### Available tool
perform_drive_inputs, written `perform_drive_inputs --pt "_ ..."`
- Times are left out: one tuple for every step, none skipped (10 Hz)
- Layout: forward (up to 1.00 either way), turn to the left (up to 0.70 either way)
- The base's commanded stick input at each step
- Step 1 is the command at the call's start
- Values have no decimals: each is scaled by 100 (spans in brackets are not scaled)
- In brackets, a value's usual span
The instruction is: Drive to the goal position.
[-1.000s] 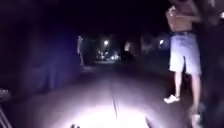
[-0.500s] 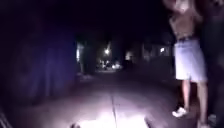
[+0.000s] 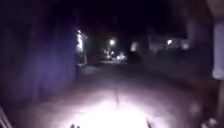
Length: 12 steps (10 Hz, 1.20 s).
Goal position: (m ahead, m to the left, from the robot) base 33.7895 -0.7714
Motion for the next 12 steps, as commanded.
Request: perform_drive_inputs --pt "100 6" --pt "100 0" --pt "100 0" --pt "100 0" --pt "100 0" --pt "100 0" --pt "100 0" --pt "100 0" --pt "100 0" --pt "100 0" --pt "100 0" --pt "100 0"
